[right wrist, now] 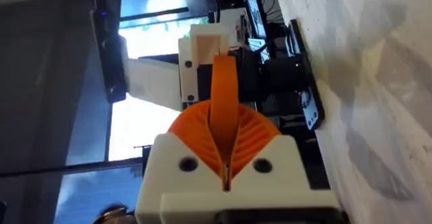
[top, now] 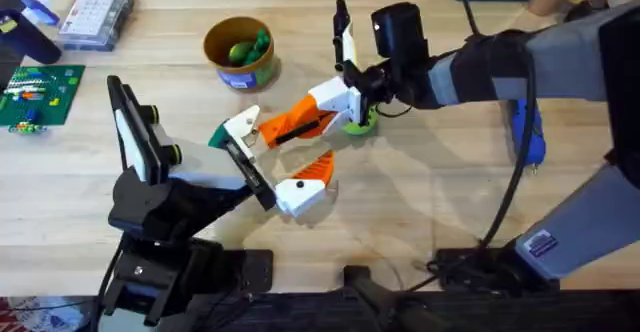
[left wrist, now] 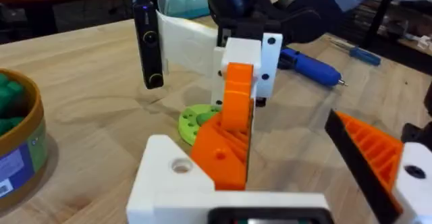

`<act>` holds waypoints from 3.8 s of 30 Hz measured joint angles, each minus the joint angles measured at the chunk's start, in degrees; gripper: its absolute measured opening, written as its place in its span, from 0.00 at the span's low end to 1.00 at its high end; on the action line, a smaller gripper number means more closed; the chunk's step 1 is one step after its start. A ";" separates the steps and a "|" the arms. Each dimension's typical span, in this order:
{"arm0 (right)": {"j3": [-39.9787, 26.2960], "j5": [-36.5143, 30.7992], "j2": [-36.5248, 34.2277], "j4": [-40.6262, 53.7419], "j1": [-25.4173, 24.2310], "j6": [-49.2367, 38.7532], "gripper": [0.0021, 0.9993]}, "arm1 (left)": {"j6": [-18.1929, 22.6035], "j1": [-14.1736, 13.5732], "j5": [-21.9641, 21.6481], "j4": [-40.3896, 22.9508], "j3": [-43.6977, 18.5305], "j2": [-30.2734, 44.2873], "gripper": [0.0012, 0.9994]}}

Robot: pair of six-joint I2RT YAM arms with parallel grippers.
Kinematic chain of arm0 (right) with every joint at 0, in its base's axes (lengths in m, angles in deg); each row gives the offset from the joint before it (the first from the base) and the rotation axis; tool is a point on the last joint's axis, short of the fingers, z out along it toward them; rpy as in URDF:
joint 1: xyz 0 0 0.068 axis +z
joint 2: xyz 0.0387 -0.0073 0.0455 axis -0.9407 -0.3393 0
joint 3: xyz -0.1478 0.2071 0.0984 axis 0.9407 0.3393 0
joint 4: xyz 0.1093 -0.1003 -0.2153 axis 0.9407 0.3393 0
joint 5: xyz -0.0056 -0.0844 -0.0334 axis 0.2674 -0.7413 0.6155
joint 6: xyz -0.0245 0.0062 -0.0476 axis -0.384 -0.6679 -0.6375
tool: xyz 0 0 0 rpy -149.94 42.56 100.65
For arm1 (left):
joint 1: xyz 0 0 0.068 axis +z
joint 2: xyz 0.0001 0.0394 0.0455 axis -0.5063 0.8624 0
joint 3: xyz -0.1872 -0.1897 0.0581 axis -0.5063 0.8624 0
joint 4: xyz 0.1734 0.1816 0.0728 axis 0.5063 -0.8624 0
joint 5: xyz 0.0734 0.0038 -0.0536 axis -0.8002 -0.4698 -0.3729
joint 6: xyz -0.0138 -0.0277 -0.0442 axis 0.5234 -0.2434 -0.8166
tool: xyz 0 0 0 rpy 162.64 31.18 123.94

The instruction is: Pick up the gripper from the table and insert it into the empty holder that is missing its gripper. Then pick up a screw, insert it into the mounting hole, and use the screwdriver to tighten it. Finally, clean up the table by picking up the vegetable and placing it into the bucket.

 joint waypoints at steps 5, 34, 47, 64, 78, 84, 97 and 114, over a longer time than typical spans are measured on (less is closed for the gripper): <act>-1.08 0.24 0.00 0.13 0.94 0.31 0.02 | 0.02 0.15 -0.79 0.07 0.00 0.00 0.99; -10.09 0.56 -7.21 -0.25 4.54 1.40 0.02 | -1.21 0.27 -1.06 -1.07 0.02 -0.11 0.99; -13.72 0.83 -10.12 -0.31 5.39 1.61 0.02 | -1.46 0.81 -2.79 -1.18 0.04 -0.09 0.99; -13.77 0.83 -10.12 -4.32 5.11 2.46 0.02 | -1.16 0.79 -2.31 -0.27 0.04 -0.11 0.99; -13.77 0.83 -10.12 -4.36 5.11 2.46 0.02 | -1.03 0.79 -2.31 -0.33 0.04 -0.11 0.99; -13.77 0.83 -10.12 -4.45 5.11 2.46 0.02 | -1.03 0.79 -2.31 -0.37 0.04 -0.09 0.99; -13.77 0.83 -10.12 -5.76 5.19 2.90 0.17 | -0.76 0.74 -1.79 -0.28 0.04 -0.11 0.99; -13.77 0.21 -10.12 -6.04 5.76 3.28 0.88 | -0.81 -0.02 1.77 -0.70 0.02 -0.11 0.99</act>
